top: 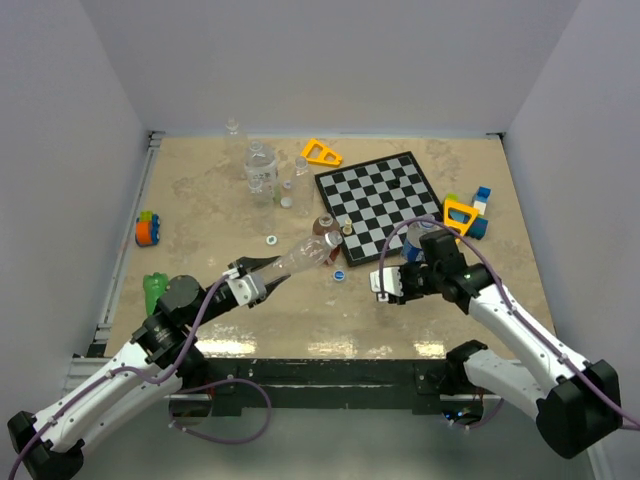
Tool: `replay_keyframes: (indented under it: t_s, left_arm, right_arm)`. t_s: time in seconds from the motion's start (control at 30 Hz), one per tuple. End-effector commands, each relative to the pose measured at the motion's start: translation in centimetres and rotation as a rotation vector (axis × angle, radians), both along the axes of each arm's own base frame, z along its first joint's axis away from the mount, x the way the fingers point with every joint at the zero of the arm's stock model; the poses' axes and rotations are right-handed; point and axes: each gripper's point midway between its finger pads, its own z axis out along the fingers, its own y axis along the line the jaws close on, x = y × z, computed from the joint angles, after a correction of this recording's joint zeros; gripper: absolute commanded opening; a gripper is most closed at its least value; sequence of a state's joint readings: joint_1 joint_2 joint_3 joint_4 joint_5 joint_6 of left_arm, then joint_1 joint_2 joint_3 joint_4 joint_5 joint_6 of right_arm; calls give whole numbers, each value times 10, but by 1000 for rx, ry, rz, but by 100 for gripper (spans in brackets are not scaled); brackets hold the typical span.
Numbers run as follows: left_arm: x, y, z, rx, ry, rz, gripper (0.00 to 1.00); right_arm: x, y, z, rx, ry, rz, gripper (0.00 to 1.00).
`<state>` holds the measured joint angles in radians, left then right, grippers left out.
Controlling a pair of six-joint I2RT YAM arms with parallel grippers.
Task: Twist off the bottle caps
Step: Place the bottle cap at the center of the board.
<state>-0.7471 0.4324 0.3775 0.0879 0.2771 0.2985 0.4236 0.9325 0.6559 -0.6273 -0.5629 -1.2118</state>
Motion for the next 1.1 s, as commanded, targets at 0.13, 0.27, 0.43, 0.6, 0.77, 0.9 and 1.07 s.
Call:
replay_keyframes:
  t_s: [0.13,0.27,0.43,0.6,0.77,0.9,1.07]
  left_arm:
    - [4,1,10,-19,-33,18,0]
    - [5,1,9,-17,-31,18,0]
    - [4,0,7,-14,-29,12,0]
    - [4,0,7,-12,-24,12,0]
    - [5,-1,6,-10,-25,11,0]
    - [5,-1,5,-9,-23,11,0]
    - [4,-1,6,-9,-24,8,0]
  right_arm:
    - [13,18,-23,-51,-29,-51,22]
    - [14,20,-38,-89,4,-62,23]
    - [13,22,-42,-96,4,-54,26]
    - [13,23,-47,-110,13,-50,29]
    - [13,24,-52,-123,19,-52,31]
    - [12,24,-54,-130,25,-51,32]
    - [11,26,-56,-135,29,-47,34]
